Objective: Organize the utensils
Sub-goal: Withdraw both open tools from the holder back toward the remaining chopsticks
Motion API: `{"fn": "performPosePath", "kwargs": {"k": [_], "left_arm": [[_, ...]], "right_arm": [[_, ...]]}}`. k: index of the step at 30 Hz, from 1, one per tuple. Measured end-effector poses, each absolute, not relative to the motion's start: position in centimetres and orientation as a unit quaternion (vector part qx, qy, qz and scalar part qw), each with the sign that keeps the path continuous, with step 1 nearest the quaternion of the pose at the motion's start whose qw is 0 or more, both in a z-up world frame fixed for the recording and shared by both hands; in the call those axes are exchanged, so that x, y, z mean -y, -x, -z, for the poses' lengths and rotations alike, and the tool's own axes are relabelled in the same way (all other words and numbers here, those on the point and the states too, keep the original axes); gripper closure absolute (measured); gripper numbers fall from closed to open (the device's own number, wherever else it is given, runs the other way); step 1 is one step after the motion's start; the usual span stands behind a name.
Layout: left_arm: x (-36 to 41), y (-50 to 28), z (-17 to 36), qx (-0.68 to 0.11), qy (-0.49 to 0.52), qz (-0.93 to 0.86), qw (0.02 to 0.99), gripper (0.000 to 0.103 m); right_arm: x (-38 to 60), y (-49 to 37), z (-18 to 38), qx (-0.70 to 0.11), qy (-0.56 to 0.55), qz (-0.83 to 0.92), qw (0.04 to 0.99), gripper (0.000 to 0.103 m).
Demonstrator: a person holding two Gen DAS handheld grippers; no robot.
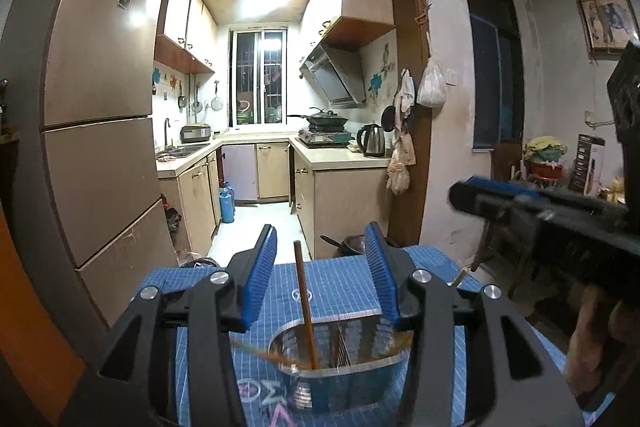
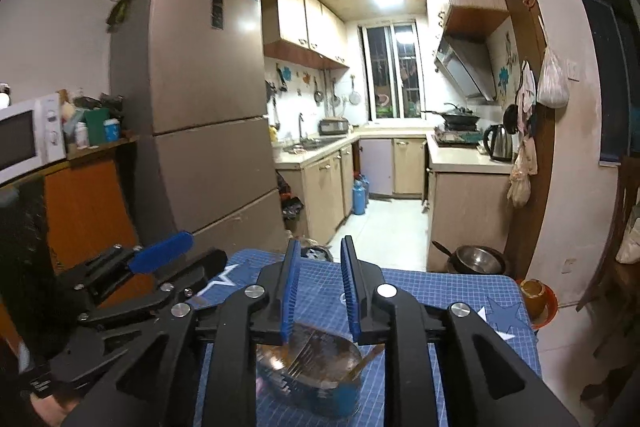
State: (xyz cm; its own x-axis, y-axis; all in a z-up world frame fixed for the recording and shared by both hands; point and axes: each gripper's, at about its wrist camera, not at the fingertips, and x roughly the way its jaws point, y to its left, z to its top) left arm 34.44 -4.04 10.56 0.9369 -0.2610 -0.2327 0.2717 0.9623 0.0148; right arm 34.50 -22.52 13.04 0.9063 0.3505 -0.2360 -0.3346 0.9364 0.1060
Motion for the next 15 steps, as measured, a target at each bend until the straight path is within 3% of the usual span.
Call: {"fn": "performPosePath", "kwargs": {"k": [7,15], "left_arm": [[0.8,-25.2,-5.7,-0.149,-0.053,0.143,0.977,0.051],[-2.7,-19.5,5.8,-0.283,-0.045,0.140,0.948,0.051]], "right_arm": [[22.2,-22.3,-7.8,-0.136,-0.011,-0.212,0.968,0.080],[19.8,-12.5,7.6,-0.280,-0.042,-0.227,0.932,0.085]]}}
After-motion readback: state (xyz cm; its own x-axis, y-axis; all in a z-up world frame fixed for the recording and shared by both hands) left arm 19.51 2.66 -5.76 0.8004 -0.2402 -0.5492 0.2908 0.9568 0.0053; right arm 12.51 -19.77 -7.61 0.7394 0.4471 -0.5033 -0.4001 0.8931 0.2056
